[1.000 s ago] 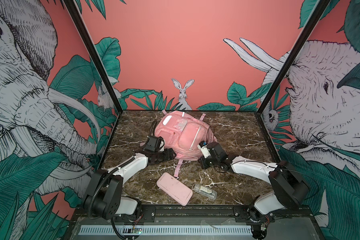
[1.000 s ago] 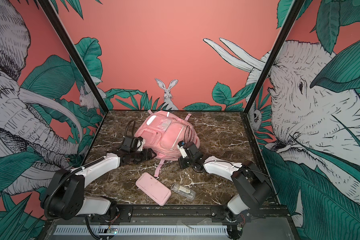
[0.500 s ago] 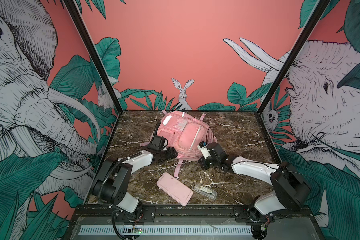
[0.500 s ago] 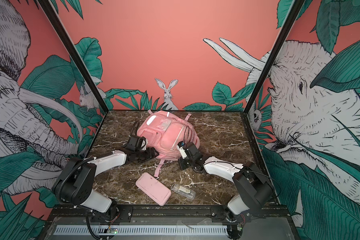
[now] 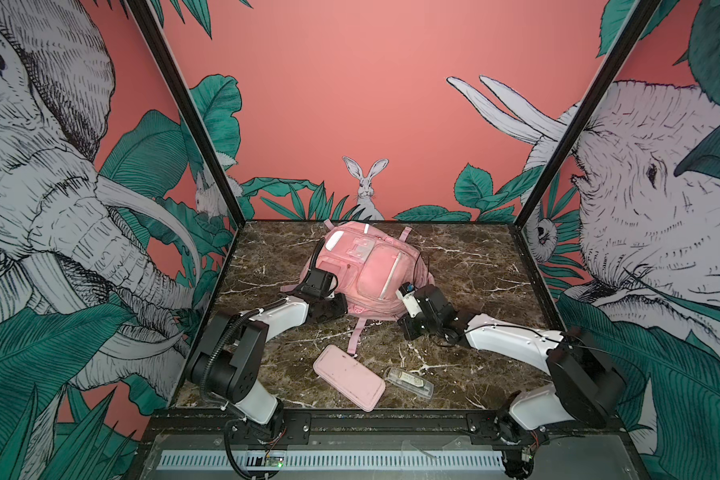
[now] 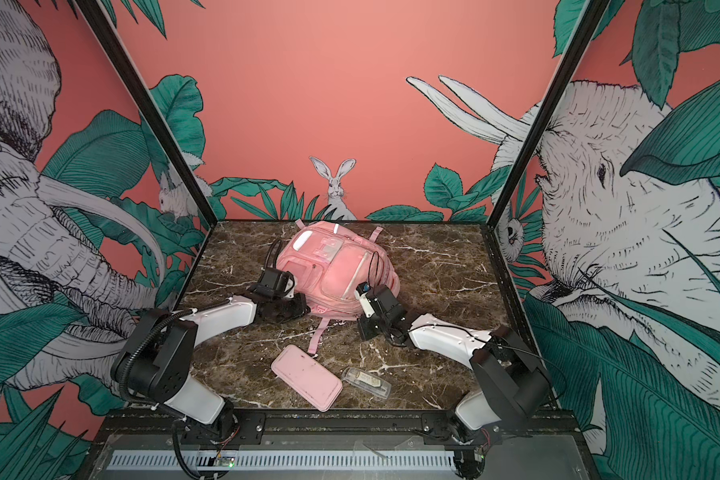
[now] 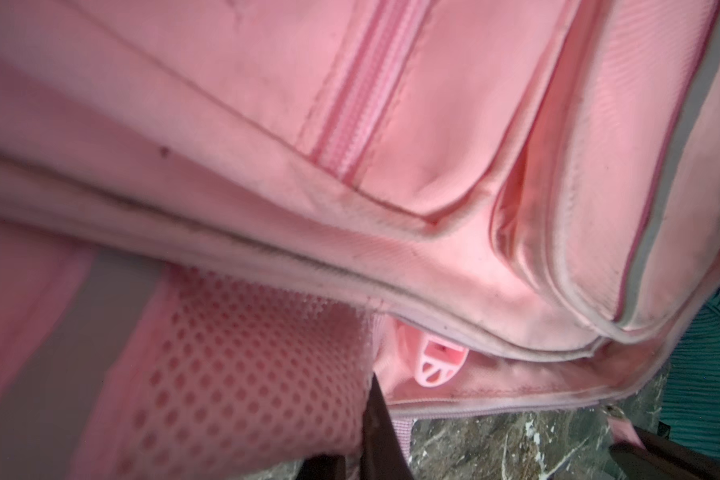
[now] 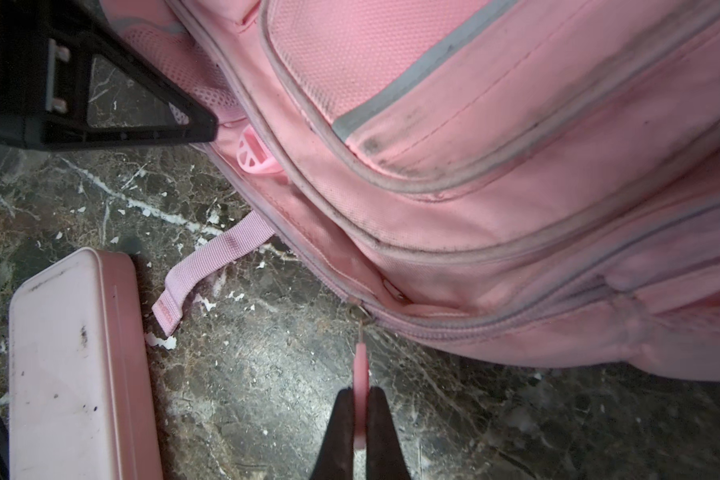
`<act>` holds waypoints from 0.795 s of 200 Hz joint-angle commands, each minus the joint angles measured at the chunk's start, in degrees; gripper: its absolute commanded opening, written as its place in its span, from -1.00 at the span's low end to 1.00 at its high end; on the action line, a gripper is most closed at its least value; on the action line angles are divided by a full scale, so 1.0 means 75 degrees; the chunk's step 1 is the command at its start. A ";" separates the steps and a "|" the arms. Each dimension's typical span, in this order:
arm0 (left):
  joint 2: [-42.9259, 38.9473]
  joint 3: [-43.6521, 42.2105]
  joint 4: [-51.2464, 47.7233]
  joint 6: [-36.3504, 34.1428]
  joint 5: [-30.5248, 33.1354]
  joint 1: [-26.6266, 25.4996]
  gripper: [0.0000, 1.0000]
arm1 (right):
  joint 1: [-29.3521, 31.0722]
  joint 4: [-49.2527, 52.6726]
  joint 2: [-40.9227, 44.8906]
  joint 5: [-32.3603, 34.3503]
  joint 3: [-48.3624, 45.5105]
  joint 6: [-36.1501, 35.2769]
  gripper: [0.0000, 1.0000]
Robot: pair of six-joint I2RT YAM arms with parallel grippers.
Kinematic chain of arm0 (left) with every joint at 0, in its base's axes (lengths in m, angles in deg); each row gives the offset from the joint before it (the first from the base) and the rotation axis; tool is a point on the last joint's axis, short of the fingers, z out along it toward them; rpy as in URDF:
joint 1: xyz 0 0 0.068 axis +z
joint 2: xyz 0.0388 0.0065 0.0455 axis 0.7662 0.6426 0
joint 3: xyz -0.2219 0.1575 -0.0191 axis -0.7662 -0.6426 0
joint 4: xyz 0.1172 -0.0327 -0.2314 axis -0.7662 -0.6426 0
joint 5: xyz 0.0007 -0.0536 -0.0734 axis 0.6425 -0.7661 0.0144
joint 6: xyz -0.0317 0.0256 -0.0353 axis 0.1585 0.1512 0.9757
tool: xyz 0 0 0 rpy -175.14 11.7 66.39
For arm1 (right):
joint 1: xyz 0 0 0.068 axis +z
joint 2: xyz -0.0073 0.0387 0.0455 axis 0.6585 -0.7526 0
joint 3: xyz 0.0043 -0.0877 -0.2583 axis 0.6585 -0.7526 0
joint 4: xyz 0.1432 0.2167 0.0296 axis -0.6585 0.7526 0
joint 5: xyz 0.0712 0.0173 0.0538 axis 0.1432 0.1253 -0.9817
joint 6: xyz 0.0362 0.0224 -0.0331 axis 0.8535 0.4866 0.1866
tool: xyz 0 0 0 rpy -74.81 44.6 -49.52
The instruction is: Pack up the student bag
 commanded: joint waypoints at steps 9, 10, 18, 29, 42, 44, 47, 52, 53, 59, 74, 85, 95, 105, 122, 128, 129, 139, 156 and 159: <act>-0.0249 0.0202 -0.0405 -0.0430 0.0338 0.0364 -1.00 | -0.0189 0.0394 0.0272 0.0320 -0.0098 -0.0180 -1.00; -0.0265 0.0199 -0.0413 -0.0442 0.0343 0.0372 -1.00 | -0.0206 0.0394 0.0279 0.0317 -0.0105 -0.0179 -1.00; -0.0351 0.0154 -0.0463 -0.0491 0.0347 0.0527 -1.00 | -0.0331 0.0413 0.0331 0.0299 -0.0188 -0.0196 -1.00; -0.0459 0.0104 -0.0543 -0.0580 0.0335 0.0734 -1.00 | -0.0525 0.0477 0.0421 0.0268 -0.0282 -0.0213 -1.00; -0.0575 0.0067 -0.0648 -0.0694 0.0324 0.1006 -1.00 | -0.0737 0.0634 0.0520 0.0289 -0.0322 -0.0285 -1.00; -0.0588 0.0064 -0.0662 -0.0698 0.0332 0.1038 -1.00 | -0.0777 0.0665 0.0534 0.0290 -0.0328 -0.0300 -1.00; -0.0612 0.0054 -0.0691 -0.0747 0.0335 0.1098 -1.00 | -0.0826 0.0706 0.0557 0.0294 -0.0333 -0.0315 -1.00; -0.0646 0.0049 -0.0727 -0.0788 0.0343 0.1183 -1.00 | -0.0907 0.0756 0.0584 0.0302 -0.0334 -0.0350 -1.00; -0.0651 0.0052 -0.0732 -0.0802 0.0345 0.1204 -1.00 | -0.0923 0.0762 0.0587 0.0302 -0.0340 -0.0357 -1.00; -0.0676 0.0054 -0.0778 -0.0863 0.0367 0.1287 -1.00 | -0.1011 0.0819 0.0618 0.0323 -0.0346 -0.0388 -1.00; -0.0693 0.0102 -0.0860 -0.0979 0.0405 0.1498 -1.00 | -0.1249 0.0938 0.0637 0.0359 -0.0345 -0.0444 -1.00; -0.0673 0.0147 -0.0882 -0.1043 0.0400 0.1600 -1.00 | -0.1361 0.0968 0.0610 0.0352 -0.0335 -0.0467 -1.00; -0.0605 0.0203 -0.0908 -0.1081 0.0394 0.1677 -1.00 | -0.1382 0.0969 0.0561 0.0335 -0.0303 -0.0494 -1.00; -0.0522 0.0281 -0.0922 -0.1108 0.0394 0.1726 -1.00 | -0.1383 0.0924 0.0483 0.0204 -0.0257 -0.0494 -1.00; -0.0337 0.0439 -0.0927 -0.1139 0.0394 0.1745 -1.00 | -0.1378 0.0826 0.0328 -0.0074 -0.0194 -0.0421 -1.00; -0.0269 0.0491 -0.0936 -0.1153 0.0394 0.1758 -1.00 | -0.1371 0.0773 0.0306 -0.0138 -0.0183 -0.0387 -1.00; -0.0263 0.0502 -0.0936 -0.1155 0.0394 0.1767 -1.00 | -0.1371 0.0765 0.0296 -0.0146 -0.0182 -0.0382 -1.00; -0.0172 0.0584 -0.0951 -0.1173 0.0382 0.1775 -1.00 | -0.1348 0.0719 0.0295 -0.0213 -0.0173 -0.0340 -1.00; -0.0105 0.0709 -0.0960 -0.1164 0.0371 0.1798 -1.00 | -0.1316 0.0680 0.0330 -0.0266 -0.0182 -0.0307 -1.00; -0.0097 0.0717 -0.0960 -0.1167 0.0359 0.1815 -1.00 | -0.1308 0.0675 0.0338 -0.0287 -0.0183 -0.0306 -1.00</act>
